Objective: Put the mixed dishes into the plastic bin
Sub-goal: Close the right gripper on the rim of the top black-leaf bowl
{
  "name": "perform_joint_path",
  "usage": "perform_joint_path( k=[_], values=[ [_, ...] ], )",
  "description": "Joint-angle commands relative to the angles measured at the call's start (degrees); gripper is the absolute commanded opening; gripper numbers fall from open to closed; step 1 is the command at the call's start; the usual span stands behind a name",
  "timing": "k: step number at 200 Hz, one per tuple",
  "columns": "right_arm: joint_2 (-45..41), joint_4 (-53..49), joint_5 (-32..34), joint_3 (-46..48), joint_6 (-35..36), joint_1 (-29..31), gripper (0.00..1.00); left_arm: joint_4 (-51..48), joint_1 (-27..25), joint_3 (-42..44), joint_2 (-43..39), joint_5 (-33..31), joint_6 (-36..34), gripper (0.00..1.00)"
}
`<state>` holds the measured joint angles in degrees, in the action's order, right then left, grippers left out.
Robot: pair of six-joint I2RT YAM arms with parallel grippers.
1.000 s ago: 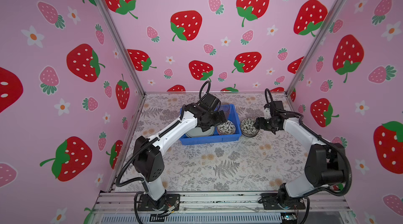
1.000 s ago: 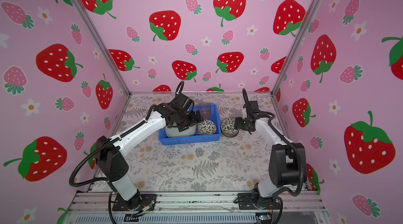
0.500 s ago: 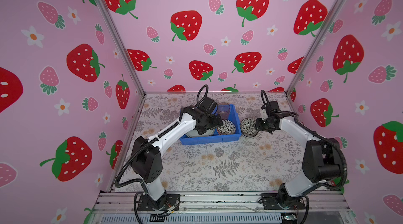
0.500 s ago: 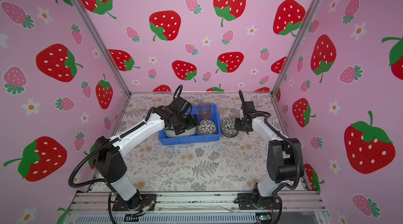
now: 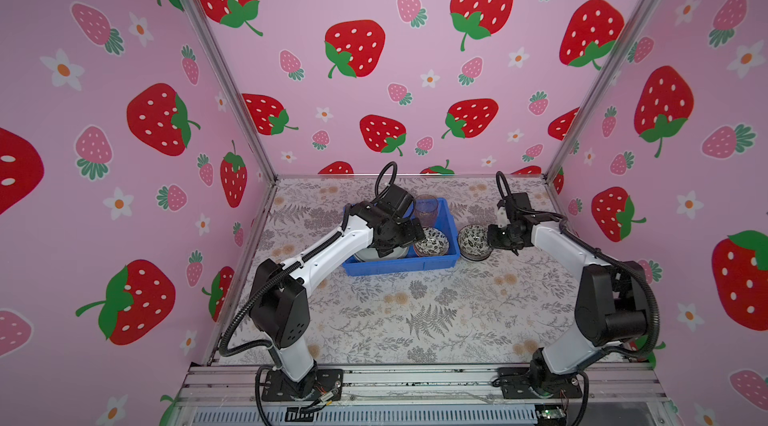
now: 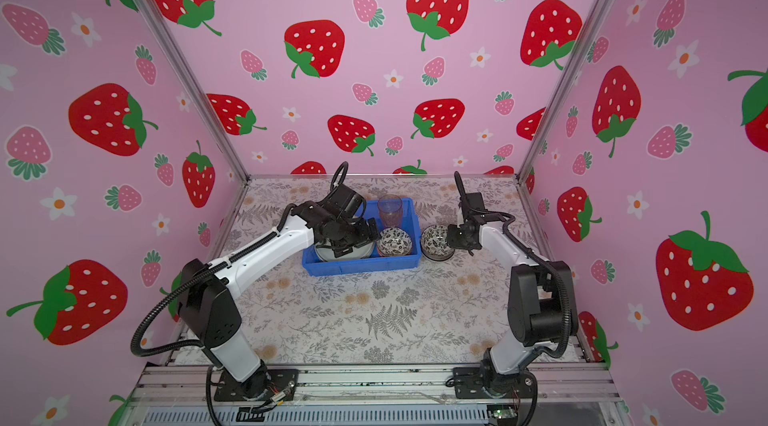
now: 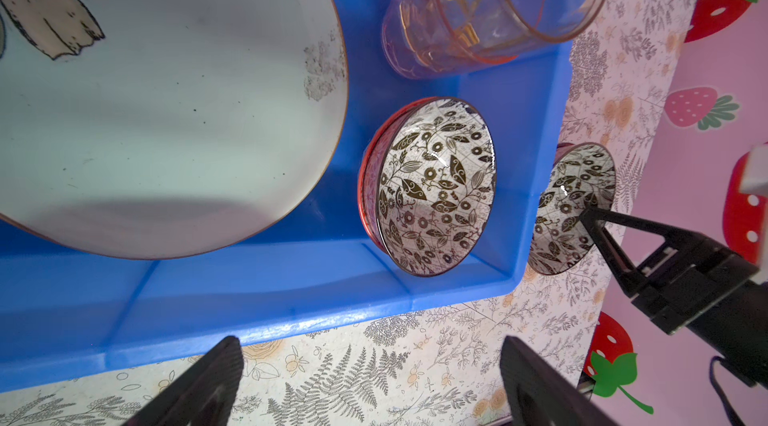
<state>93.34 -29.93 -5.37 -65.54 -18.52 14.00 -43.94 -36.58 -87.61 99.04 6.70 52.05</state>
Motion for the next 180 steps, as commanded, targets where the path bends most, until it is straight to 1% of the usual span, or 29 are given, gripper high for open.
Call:
perform_joint_path(
  k=[1, 87, 123, 180],
  values=[
    [0.19, -0.03, 0.22, -0.96, -0.02, 0.24, 0.21, -0.53, 0.28, 0.11, 0.35, 0.28, -0.45, 0.99],
    [0.64, 0.31, -0.32, -0.99, 0.13, 0.25, 0.20, -0.73, 0.28, 0.26, 0.96, 0.51, -0.64, 0.99],
    [0.36, 0.06, -0.18, -0.95, 0.24, 0.26, 0.13, -0.71, 0.28, 0.30, 1.33, 0.77, -0.55, 0.99],
    [-2.15, -1.35, 0.40, -2.30, 0.15, 0.27, 0.07, -0.80, 0.19, 0.51, 1.24, 0.72, -0.46, 0.99]
  ],
)
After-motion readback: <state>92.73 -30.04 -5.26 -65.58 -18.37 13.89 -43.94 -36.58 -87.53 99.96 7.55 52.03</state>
